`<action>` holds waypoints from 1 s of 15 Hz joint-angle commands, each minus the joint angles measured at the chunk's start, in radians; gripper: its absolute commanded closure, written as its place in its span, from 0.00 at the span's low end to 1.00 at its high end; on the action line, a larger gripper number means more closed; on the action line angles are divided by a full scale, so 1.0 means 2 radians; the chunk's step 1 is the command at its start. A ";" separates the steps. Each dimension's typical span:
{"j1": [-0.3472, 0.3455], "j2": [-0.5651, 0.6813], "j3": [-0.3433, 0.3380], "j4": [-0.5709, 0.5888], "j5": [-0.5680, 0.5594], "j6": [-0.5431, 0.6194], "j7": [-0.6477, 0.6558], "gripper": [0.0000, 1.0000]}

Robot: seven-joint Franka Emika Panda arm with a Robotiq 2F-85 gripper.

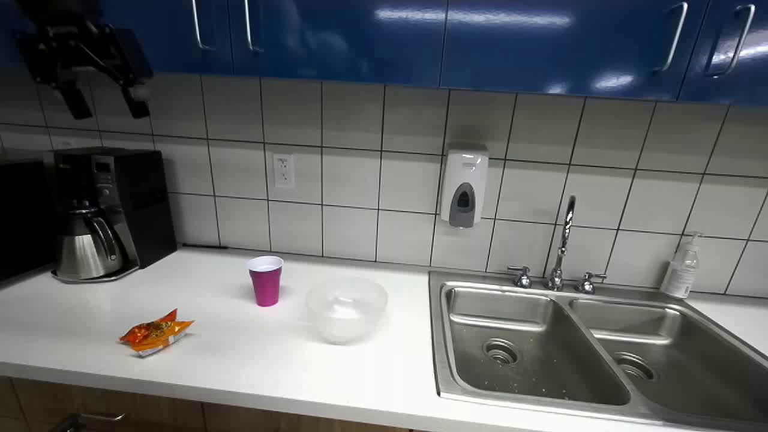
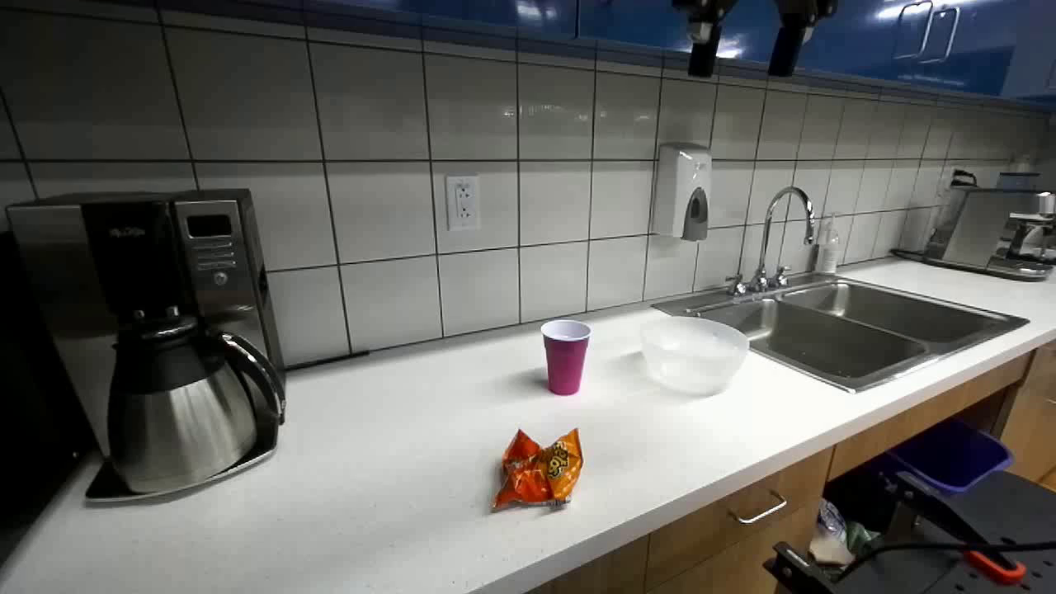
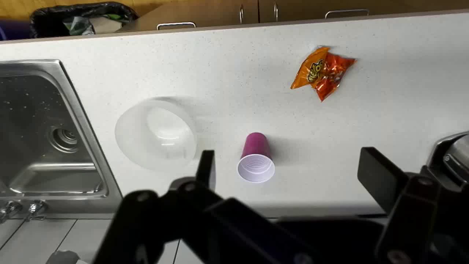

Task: Pick up the orange packet and put it in the clear bowl

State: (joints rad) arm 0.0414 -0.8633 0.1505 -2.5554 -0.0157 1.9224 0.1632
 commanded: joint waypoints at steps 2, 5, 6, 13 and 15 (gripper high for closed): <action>0.002 0.001 -0.001 0.001 -0.001 -0.001 0.001 0.00; 0.002 0.001 -0.001 0.001 -0.001 -0.001 0.001 0.00; 0.002 0.001 -0.001 0.001 -0.001 -0.001 0.001 0.00; 0.002 0.017 0.006 -0.009 0.002 0.019 0.011 0.00; 0.000 0.029 0.009 -0.014 0.003 0.028 0.018 0.00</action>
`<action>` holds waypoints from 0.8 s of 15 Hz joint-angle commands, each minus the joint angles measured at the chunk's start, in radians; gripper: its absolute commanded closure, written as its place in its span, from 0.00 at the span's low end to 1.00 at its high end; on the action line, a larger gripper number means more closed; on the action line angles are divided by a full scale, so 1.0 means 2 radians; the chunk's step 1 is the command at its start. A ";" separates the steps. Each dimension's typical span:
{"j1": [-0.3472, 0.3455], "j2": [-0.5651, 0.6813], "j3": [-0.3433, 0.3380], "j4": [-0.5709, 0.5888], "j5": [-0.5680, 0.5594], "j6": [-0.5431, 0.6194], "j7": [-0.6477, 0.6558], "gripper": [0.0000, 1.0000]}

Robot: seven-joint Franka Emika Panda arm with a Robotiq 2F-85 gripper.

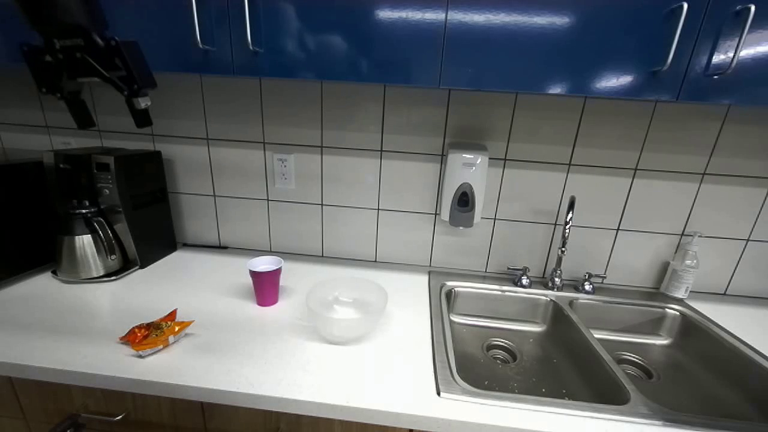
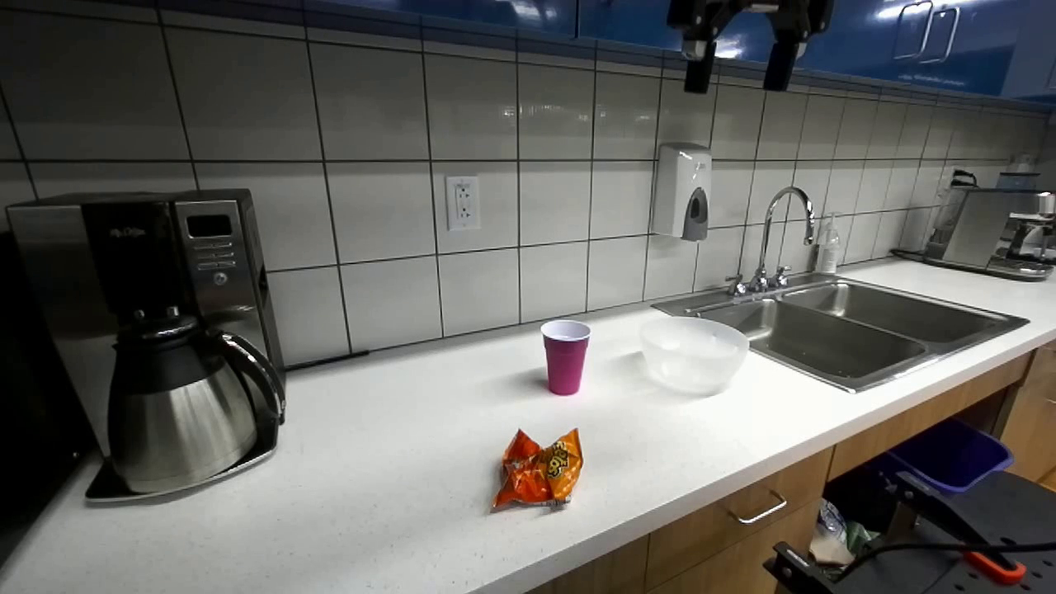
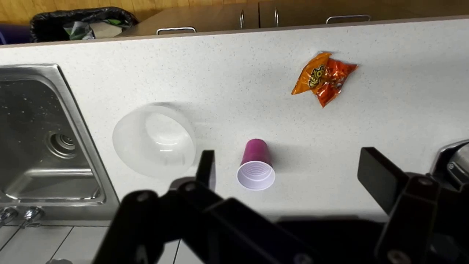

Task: Pick up the orange packet and put it in the clear bowl

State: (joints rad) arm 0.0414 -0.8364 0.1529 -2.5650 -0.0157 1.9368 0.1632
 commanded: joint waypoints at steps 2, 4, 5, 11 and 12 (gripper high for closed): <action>-0.004 0.032 0.011 -0.016 0.003 0.037 0.031 0.00; -0.008 0.050 0.015 -0.022 0.001 0.056 0.049 0.00; -0.009 0.061 0.016 -0.024 0.001 0.064 0.059 0.00; -0.015 0.126 0.049 -0.020 -0.006 0.098 0.152 0.00; -0.015 0.136 0.055 -0.018 -0.008 0.100 0.167 0.00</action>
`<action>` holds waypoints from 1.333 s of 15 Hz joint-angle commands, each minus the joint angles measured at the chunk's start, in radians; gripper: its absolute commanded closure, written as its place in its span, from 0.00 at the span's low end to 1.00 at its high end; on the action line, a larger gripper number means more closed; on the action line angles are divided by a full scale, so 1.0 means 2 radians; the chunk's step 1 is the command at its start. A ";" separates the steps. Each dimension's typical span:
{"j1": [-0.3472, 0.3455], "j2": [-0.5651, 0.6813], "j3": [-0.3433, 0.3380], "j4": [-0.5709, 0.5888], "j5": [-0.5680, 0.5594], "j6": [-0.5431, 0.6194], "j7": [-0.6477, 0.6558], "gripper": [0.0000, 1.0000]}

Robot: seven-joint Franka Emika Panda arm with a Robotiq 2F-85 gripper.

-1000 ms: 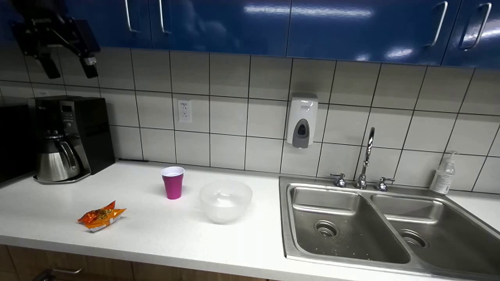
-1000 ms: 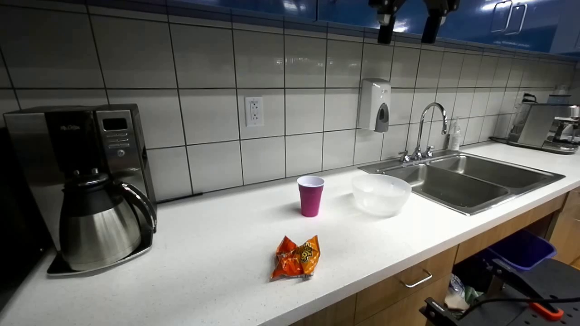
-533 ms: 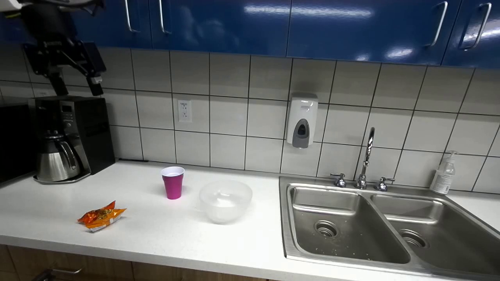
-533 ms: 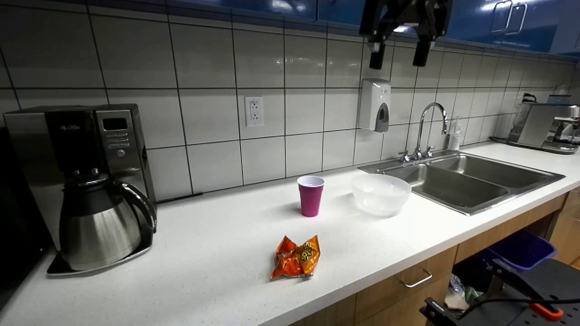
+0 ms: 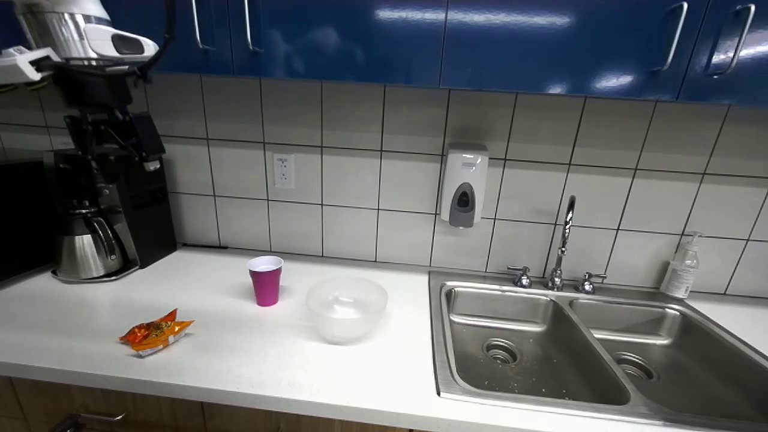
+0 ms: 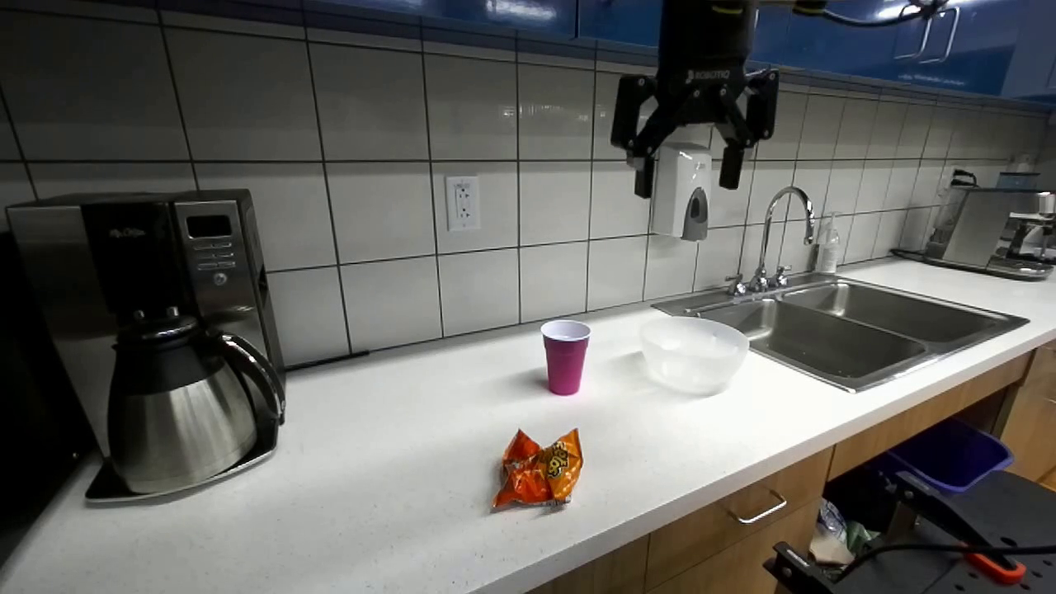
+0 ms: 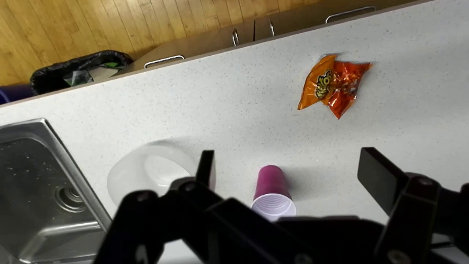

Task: Pick up the orange packet and put it in the clear bowl

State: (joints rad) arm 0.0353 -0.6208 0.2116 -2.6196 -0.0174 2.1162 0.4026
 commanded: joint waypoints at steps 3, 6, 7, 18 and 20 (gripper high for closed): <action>-0.013 0.055 0.048 0.012 -0.012 0.015 0.109 0.00; -0.008 0.079 0.063 0.016 -0.012 0.015 0.172 0.00; -0.006 0.087 0.066 0.018 -0.011 0.012 0.192 0.00; -0.001 0.187 0.057 0.027 -0.018 0.025 0.378 0.00; 0.002 0.216 0.053 0.040 -0.024 0.031 0.402 0.00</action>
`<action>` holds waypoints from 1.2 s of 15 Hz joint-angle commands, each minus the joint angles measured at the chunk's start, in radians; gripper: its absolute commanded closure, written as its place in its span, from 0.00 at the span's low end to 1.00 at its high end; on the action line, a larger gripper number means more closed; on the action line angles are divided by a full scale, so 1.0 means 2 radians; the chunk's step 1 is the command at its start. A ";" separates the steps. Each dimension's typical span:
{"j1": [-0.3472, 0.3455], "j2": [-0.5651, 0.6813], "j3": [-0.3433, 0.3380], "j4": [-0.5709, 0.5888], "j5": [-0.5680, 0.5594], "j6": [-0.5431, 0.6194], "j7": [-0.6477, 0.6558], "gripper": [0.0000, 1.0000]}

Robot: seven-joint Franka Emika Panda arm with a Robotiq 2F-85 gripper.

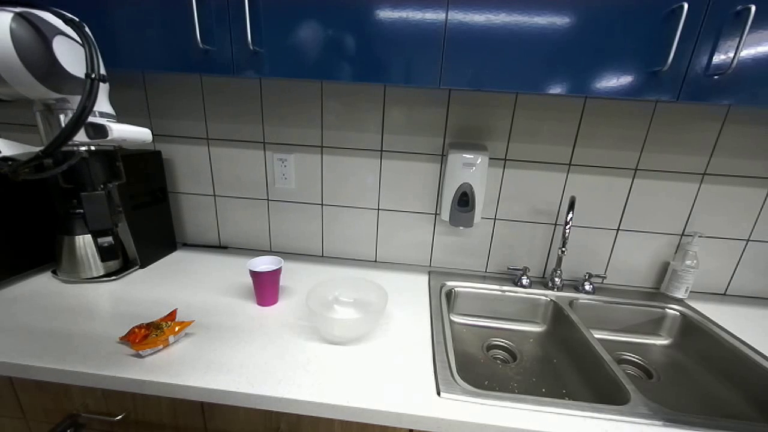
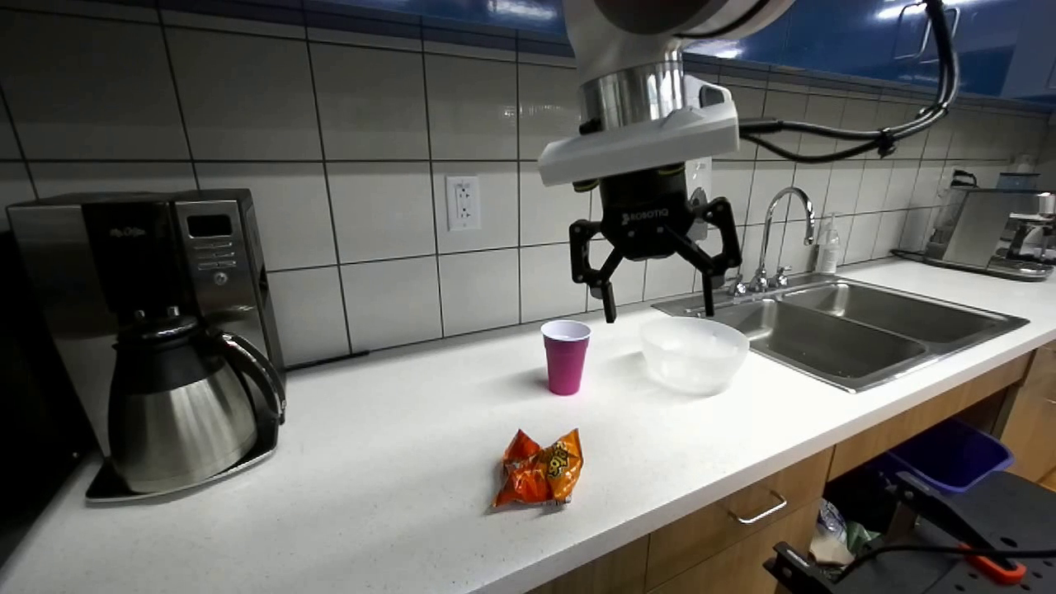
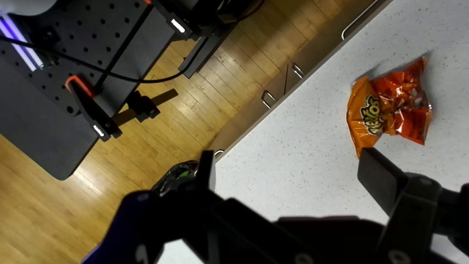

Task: Pick up the orange packet and put it in the clear bowl

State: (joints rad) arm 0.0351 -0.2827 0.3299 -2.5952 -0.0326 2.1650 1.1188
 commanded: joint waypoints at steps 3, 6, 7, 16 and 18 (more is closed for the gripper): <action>0.008 0.095 -0.014 0.056 -0.032 0.013 0.074 0.00; 0.018 0.143 -0.026 0.090 -0.047 0.013 0.095 0.00; 0.023 0.160 -0.032 0.103 -0.051 0.012 0.100 0.00; 0.077 0.267 -0.085 0.192 -0.049 -0.018 0.135 0.00; 0.086 0.283 -0.094 0.203 -0.048 -0.025 0.141 0.00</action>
State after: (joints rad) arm 0.1709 0.2311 0.1736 -2.2529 -0.1167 2.1746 1.3557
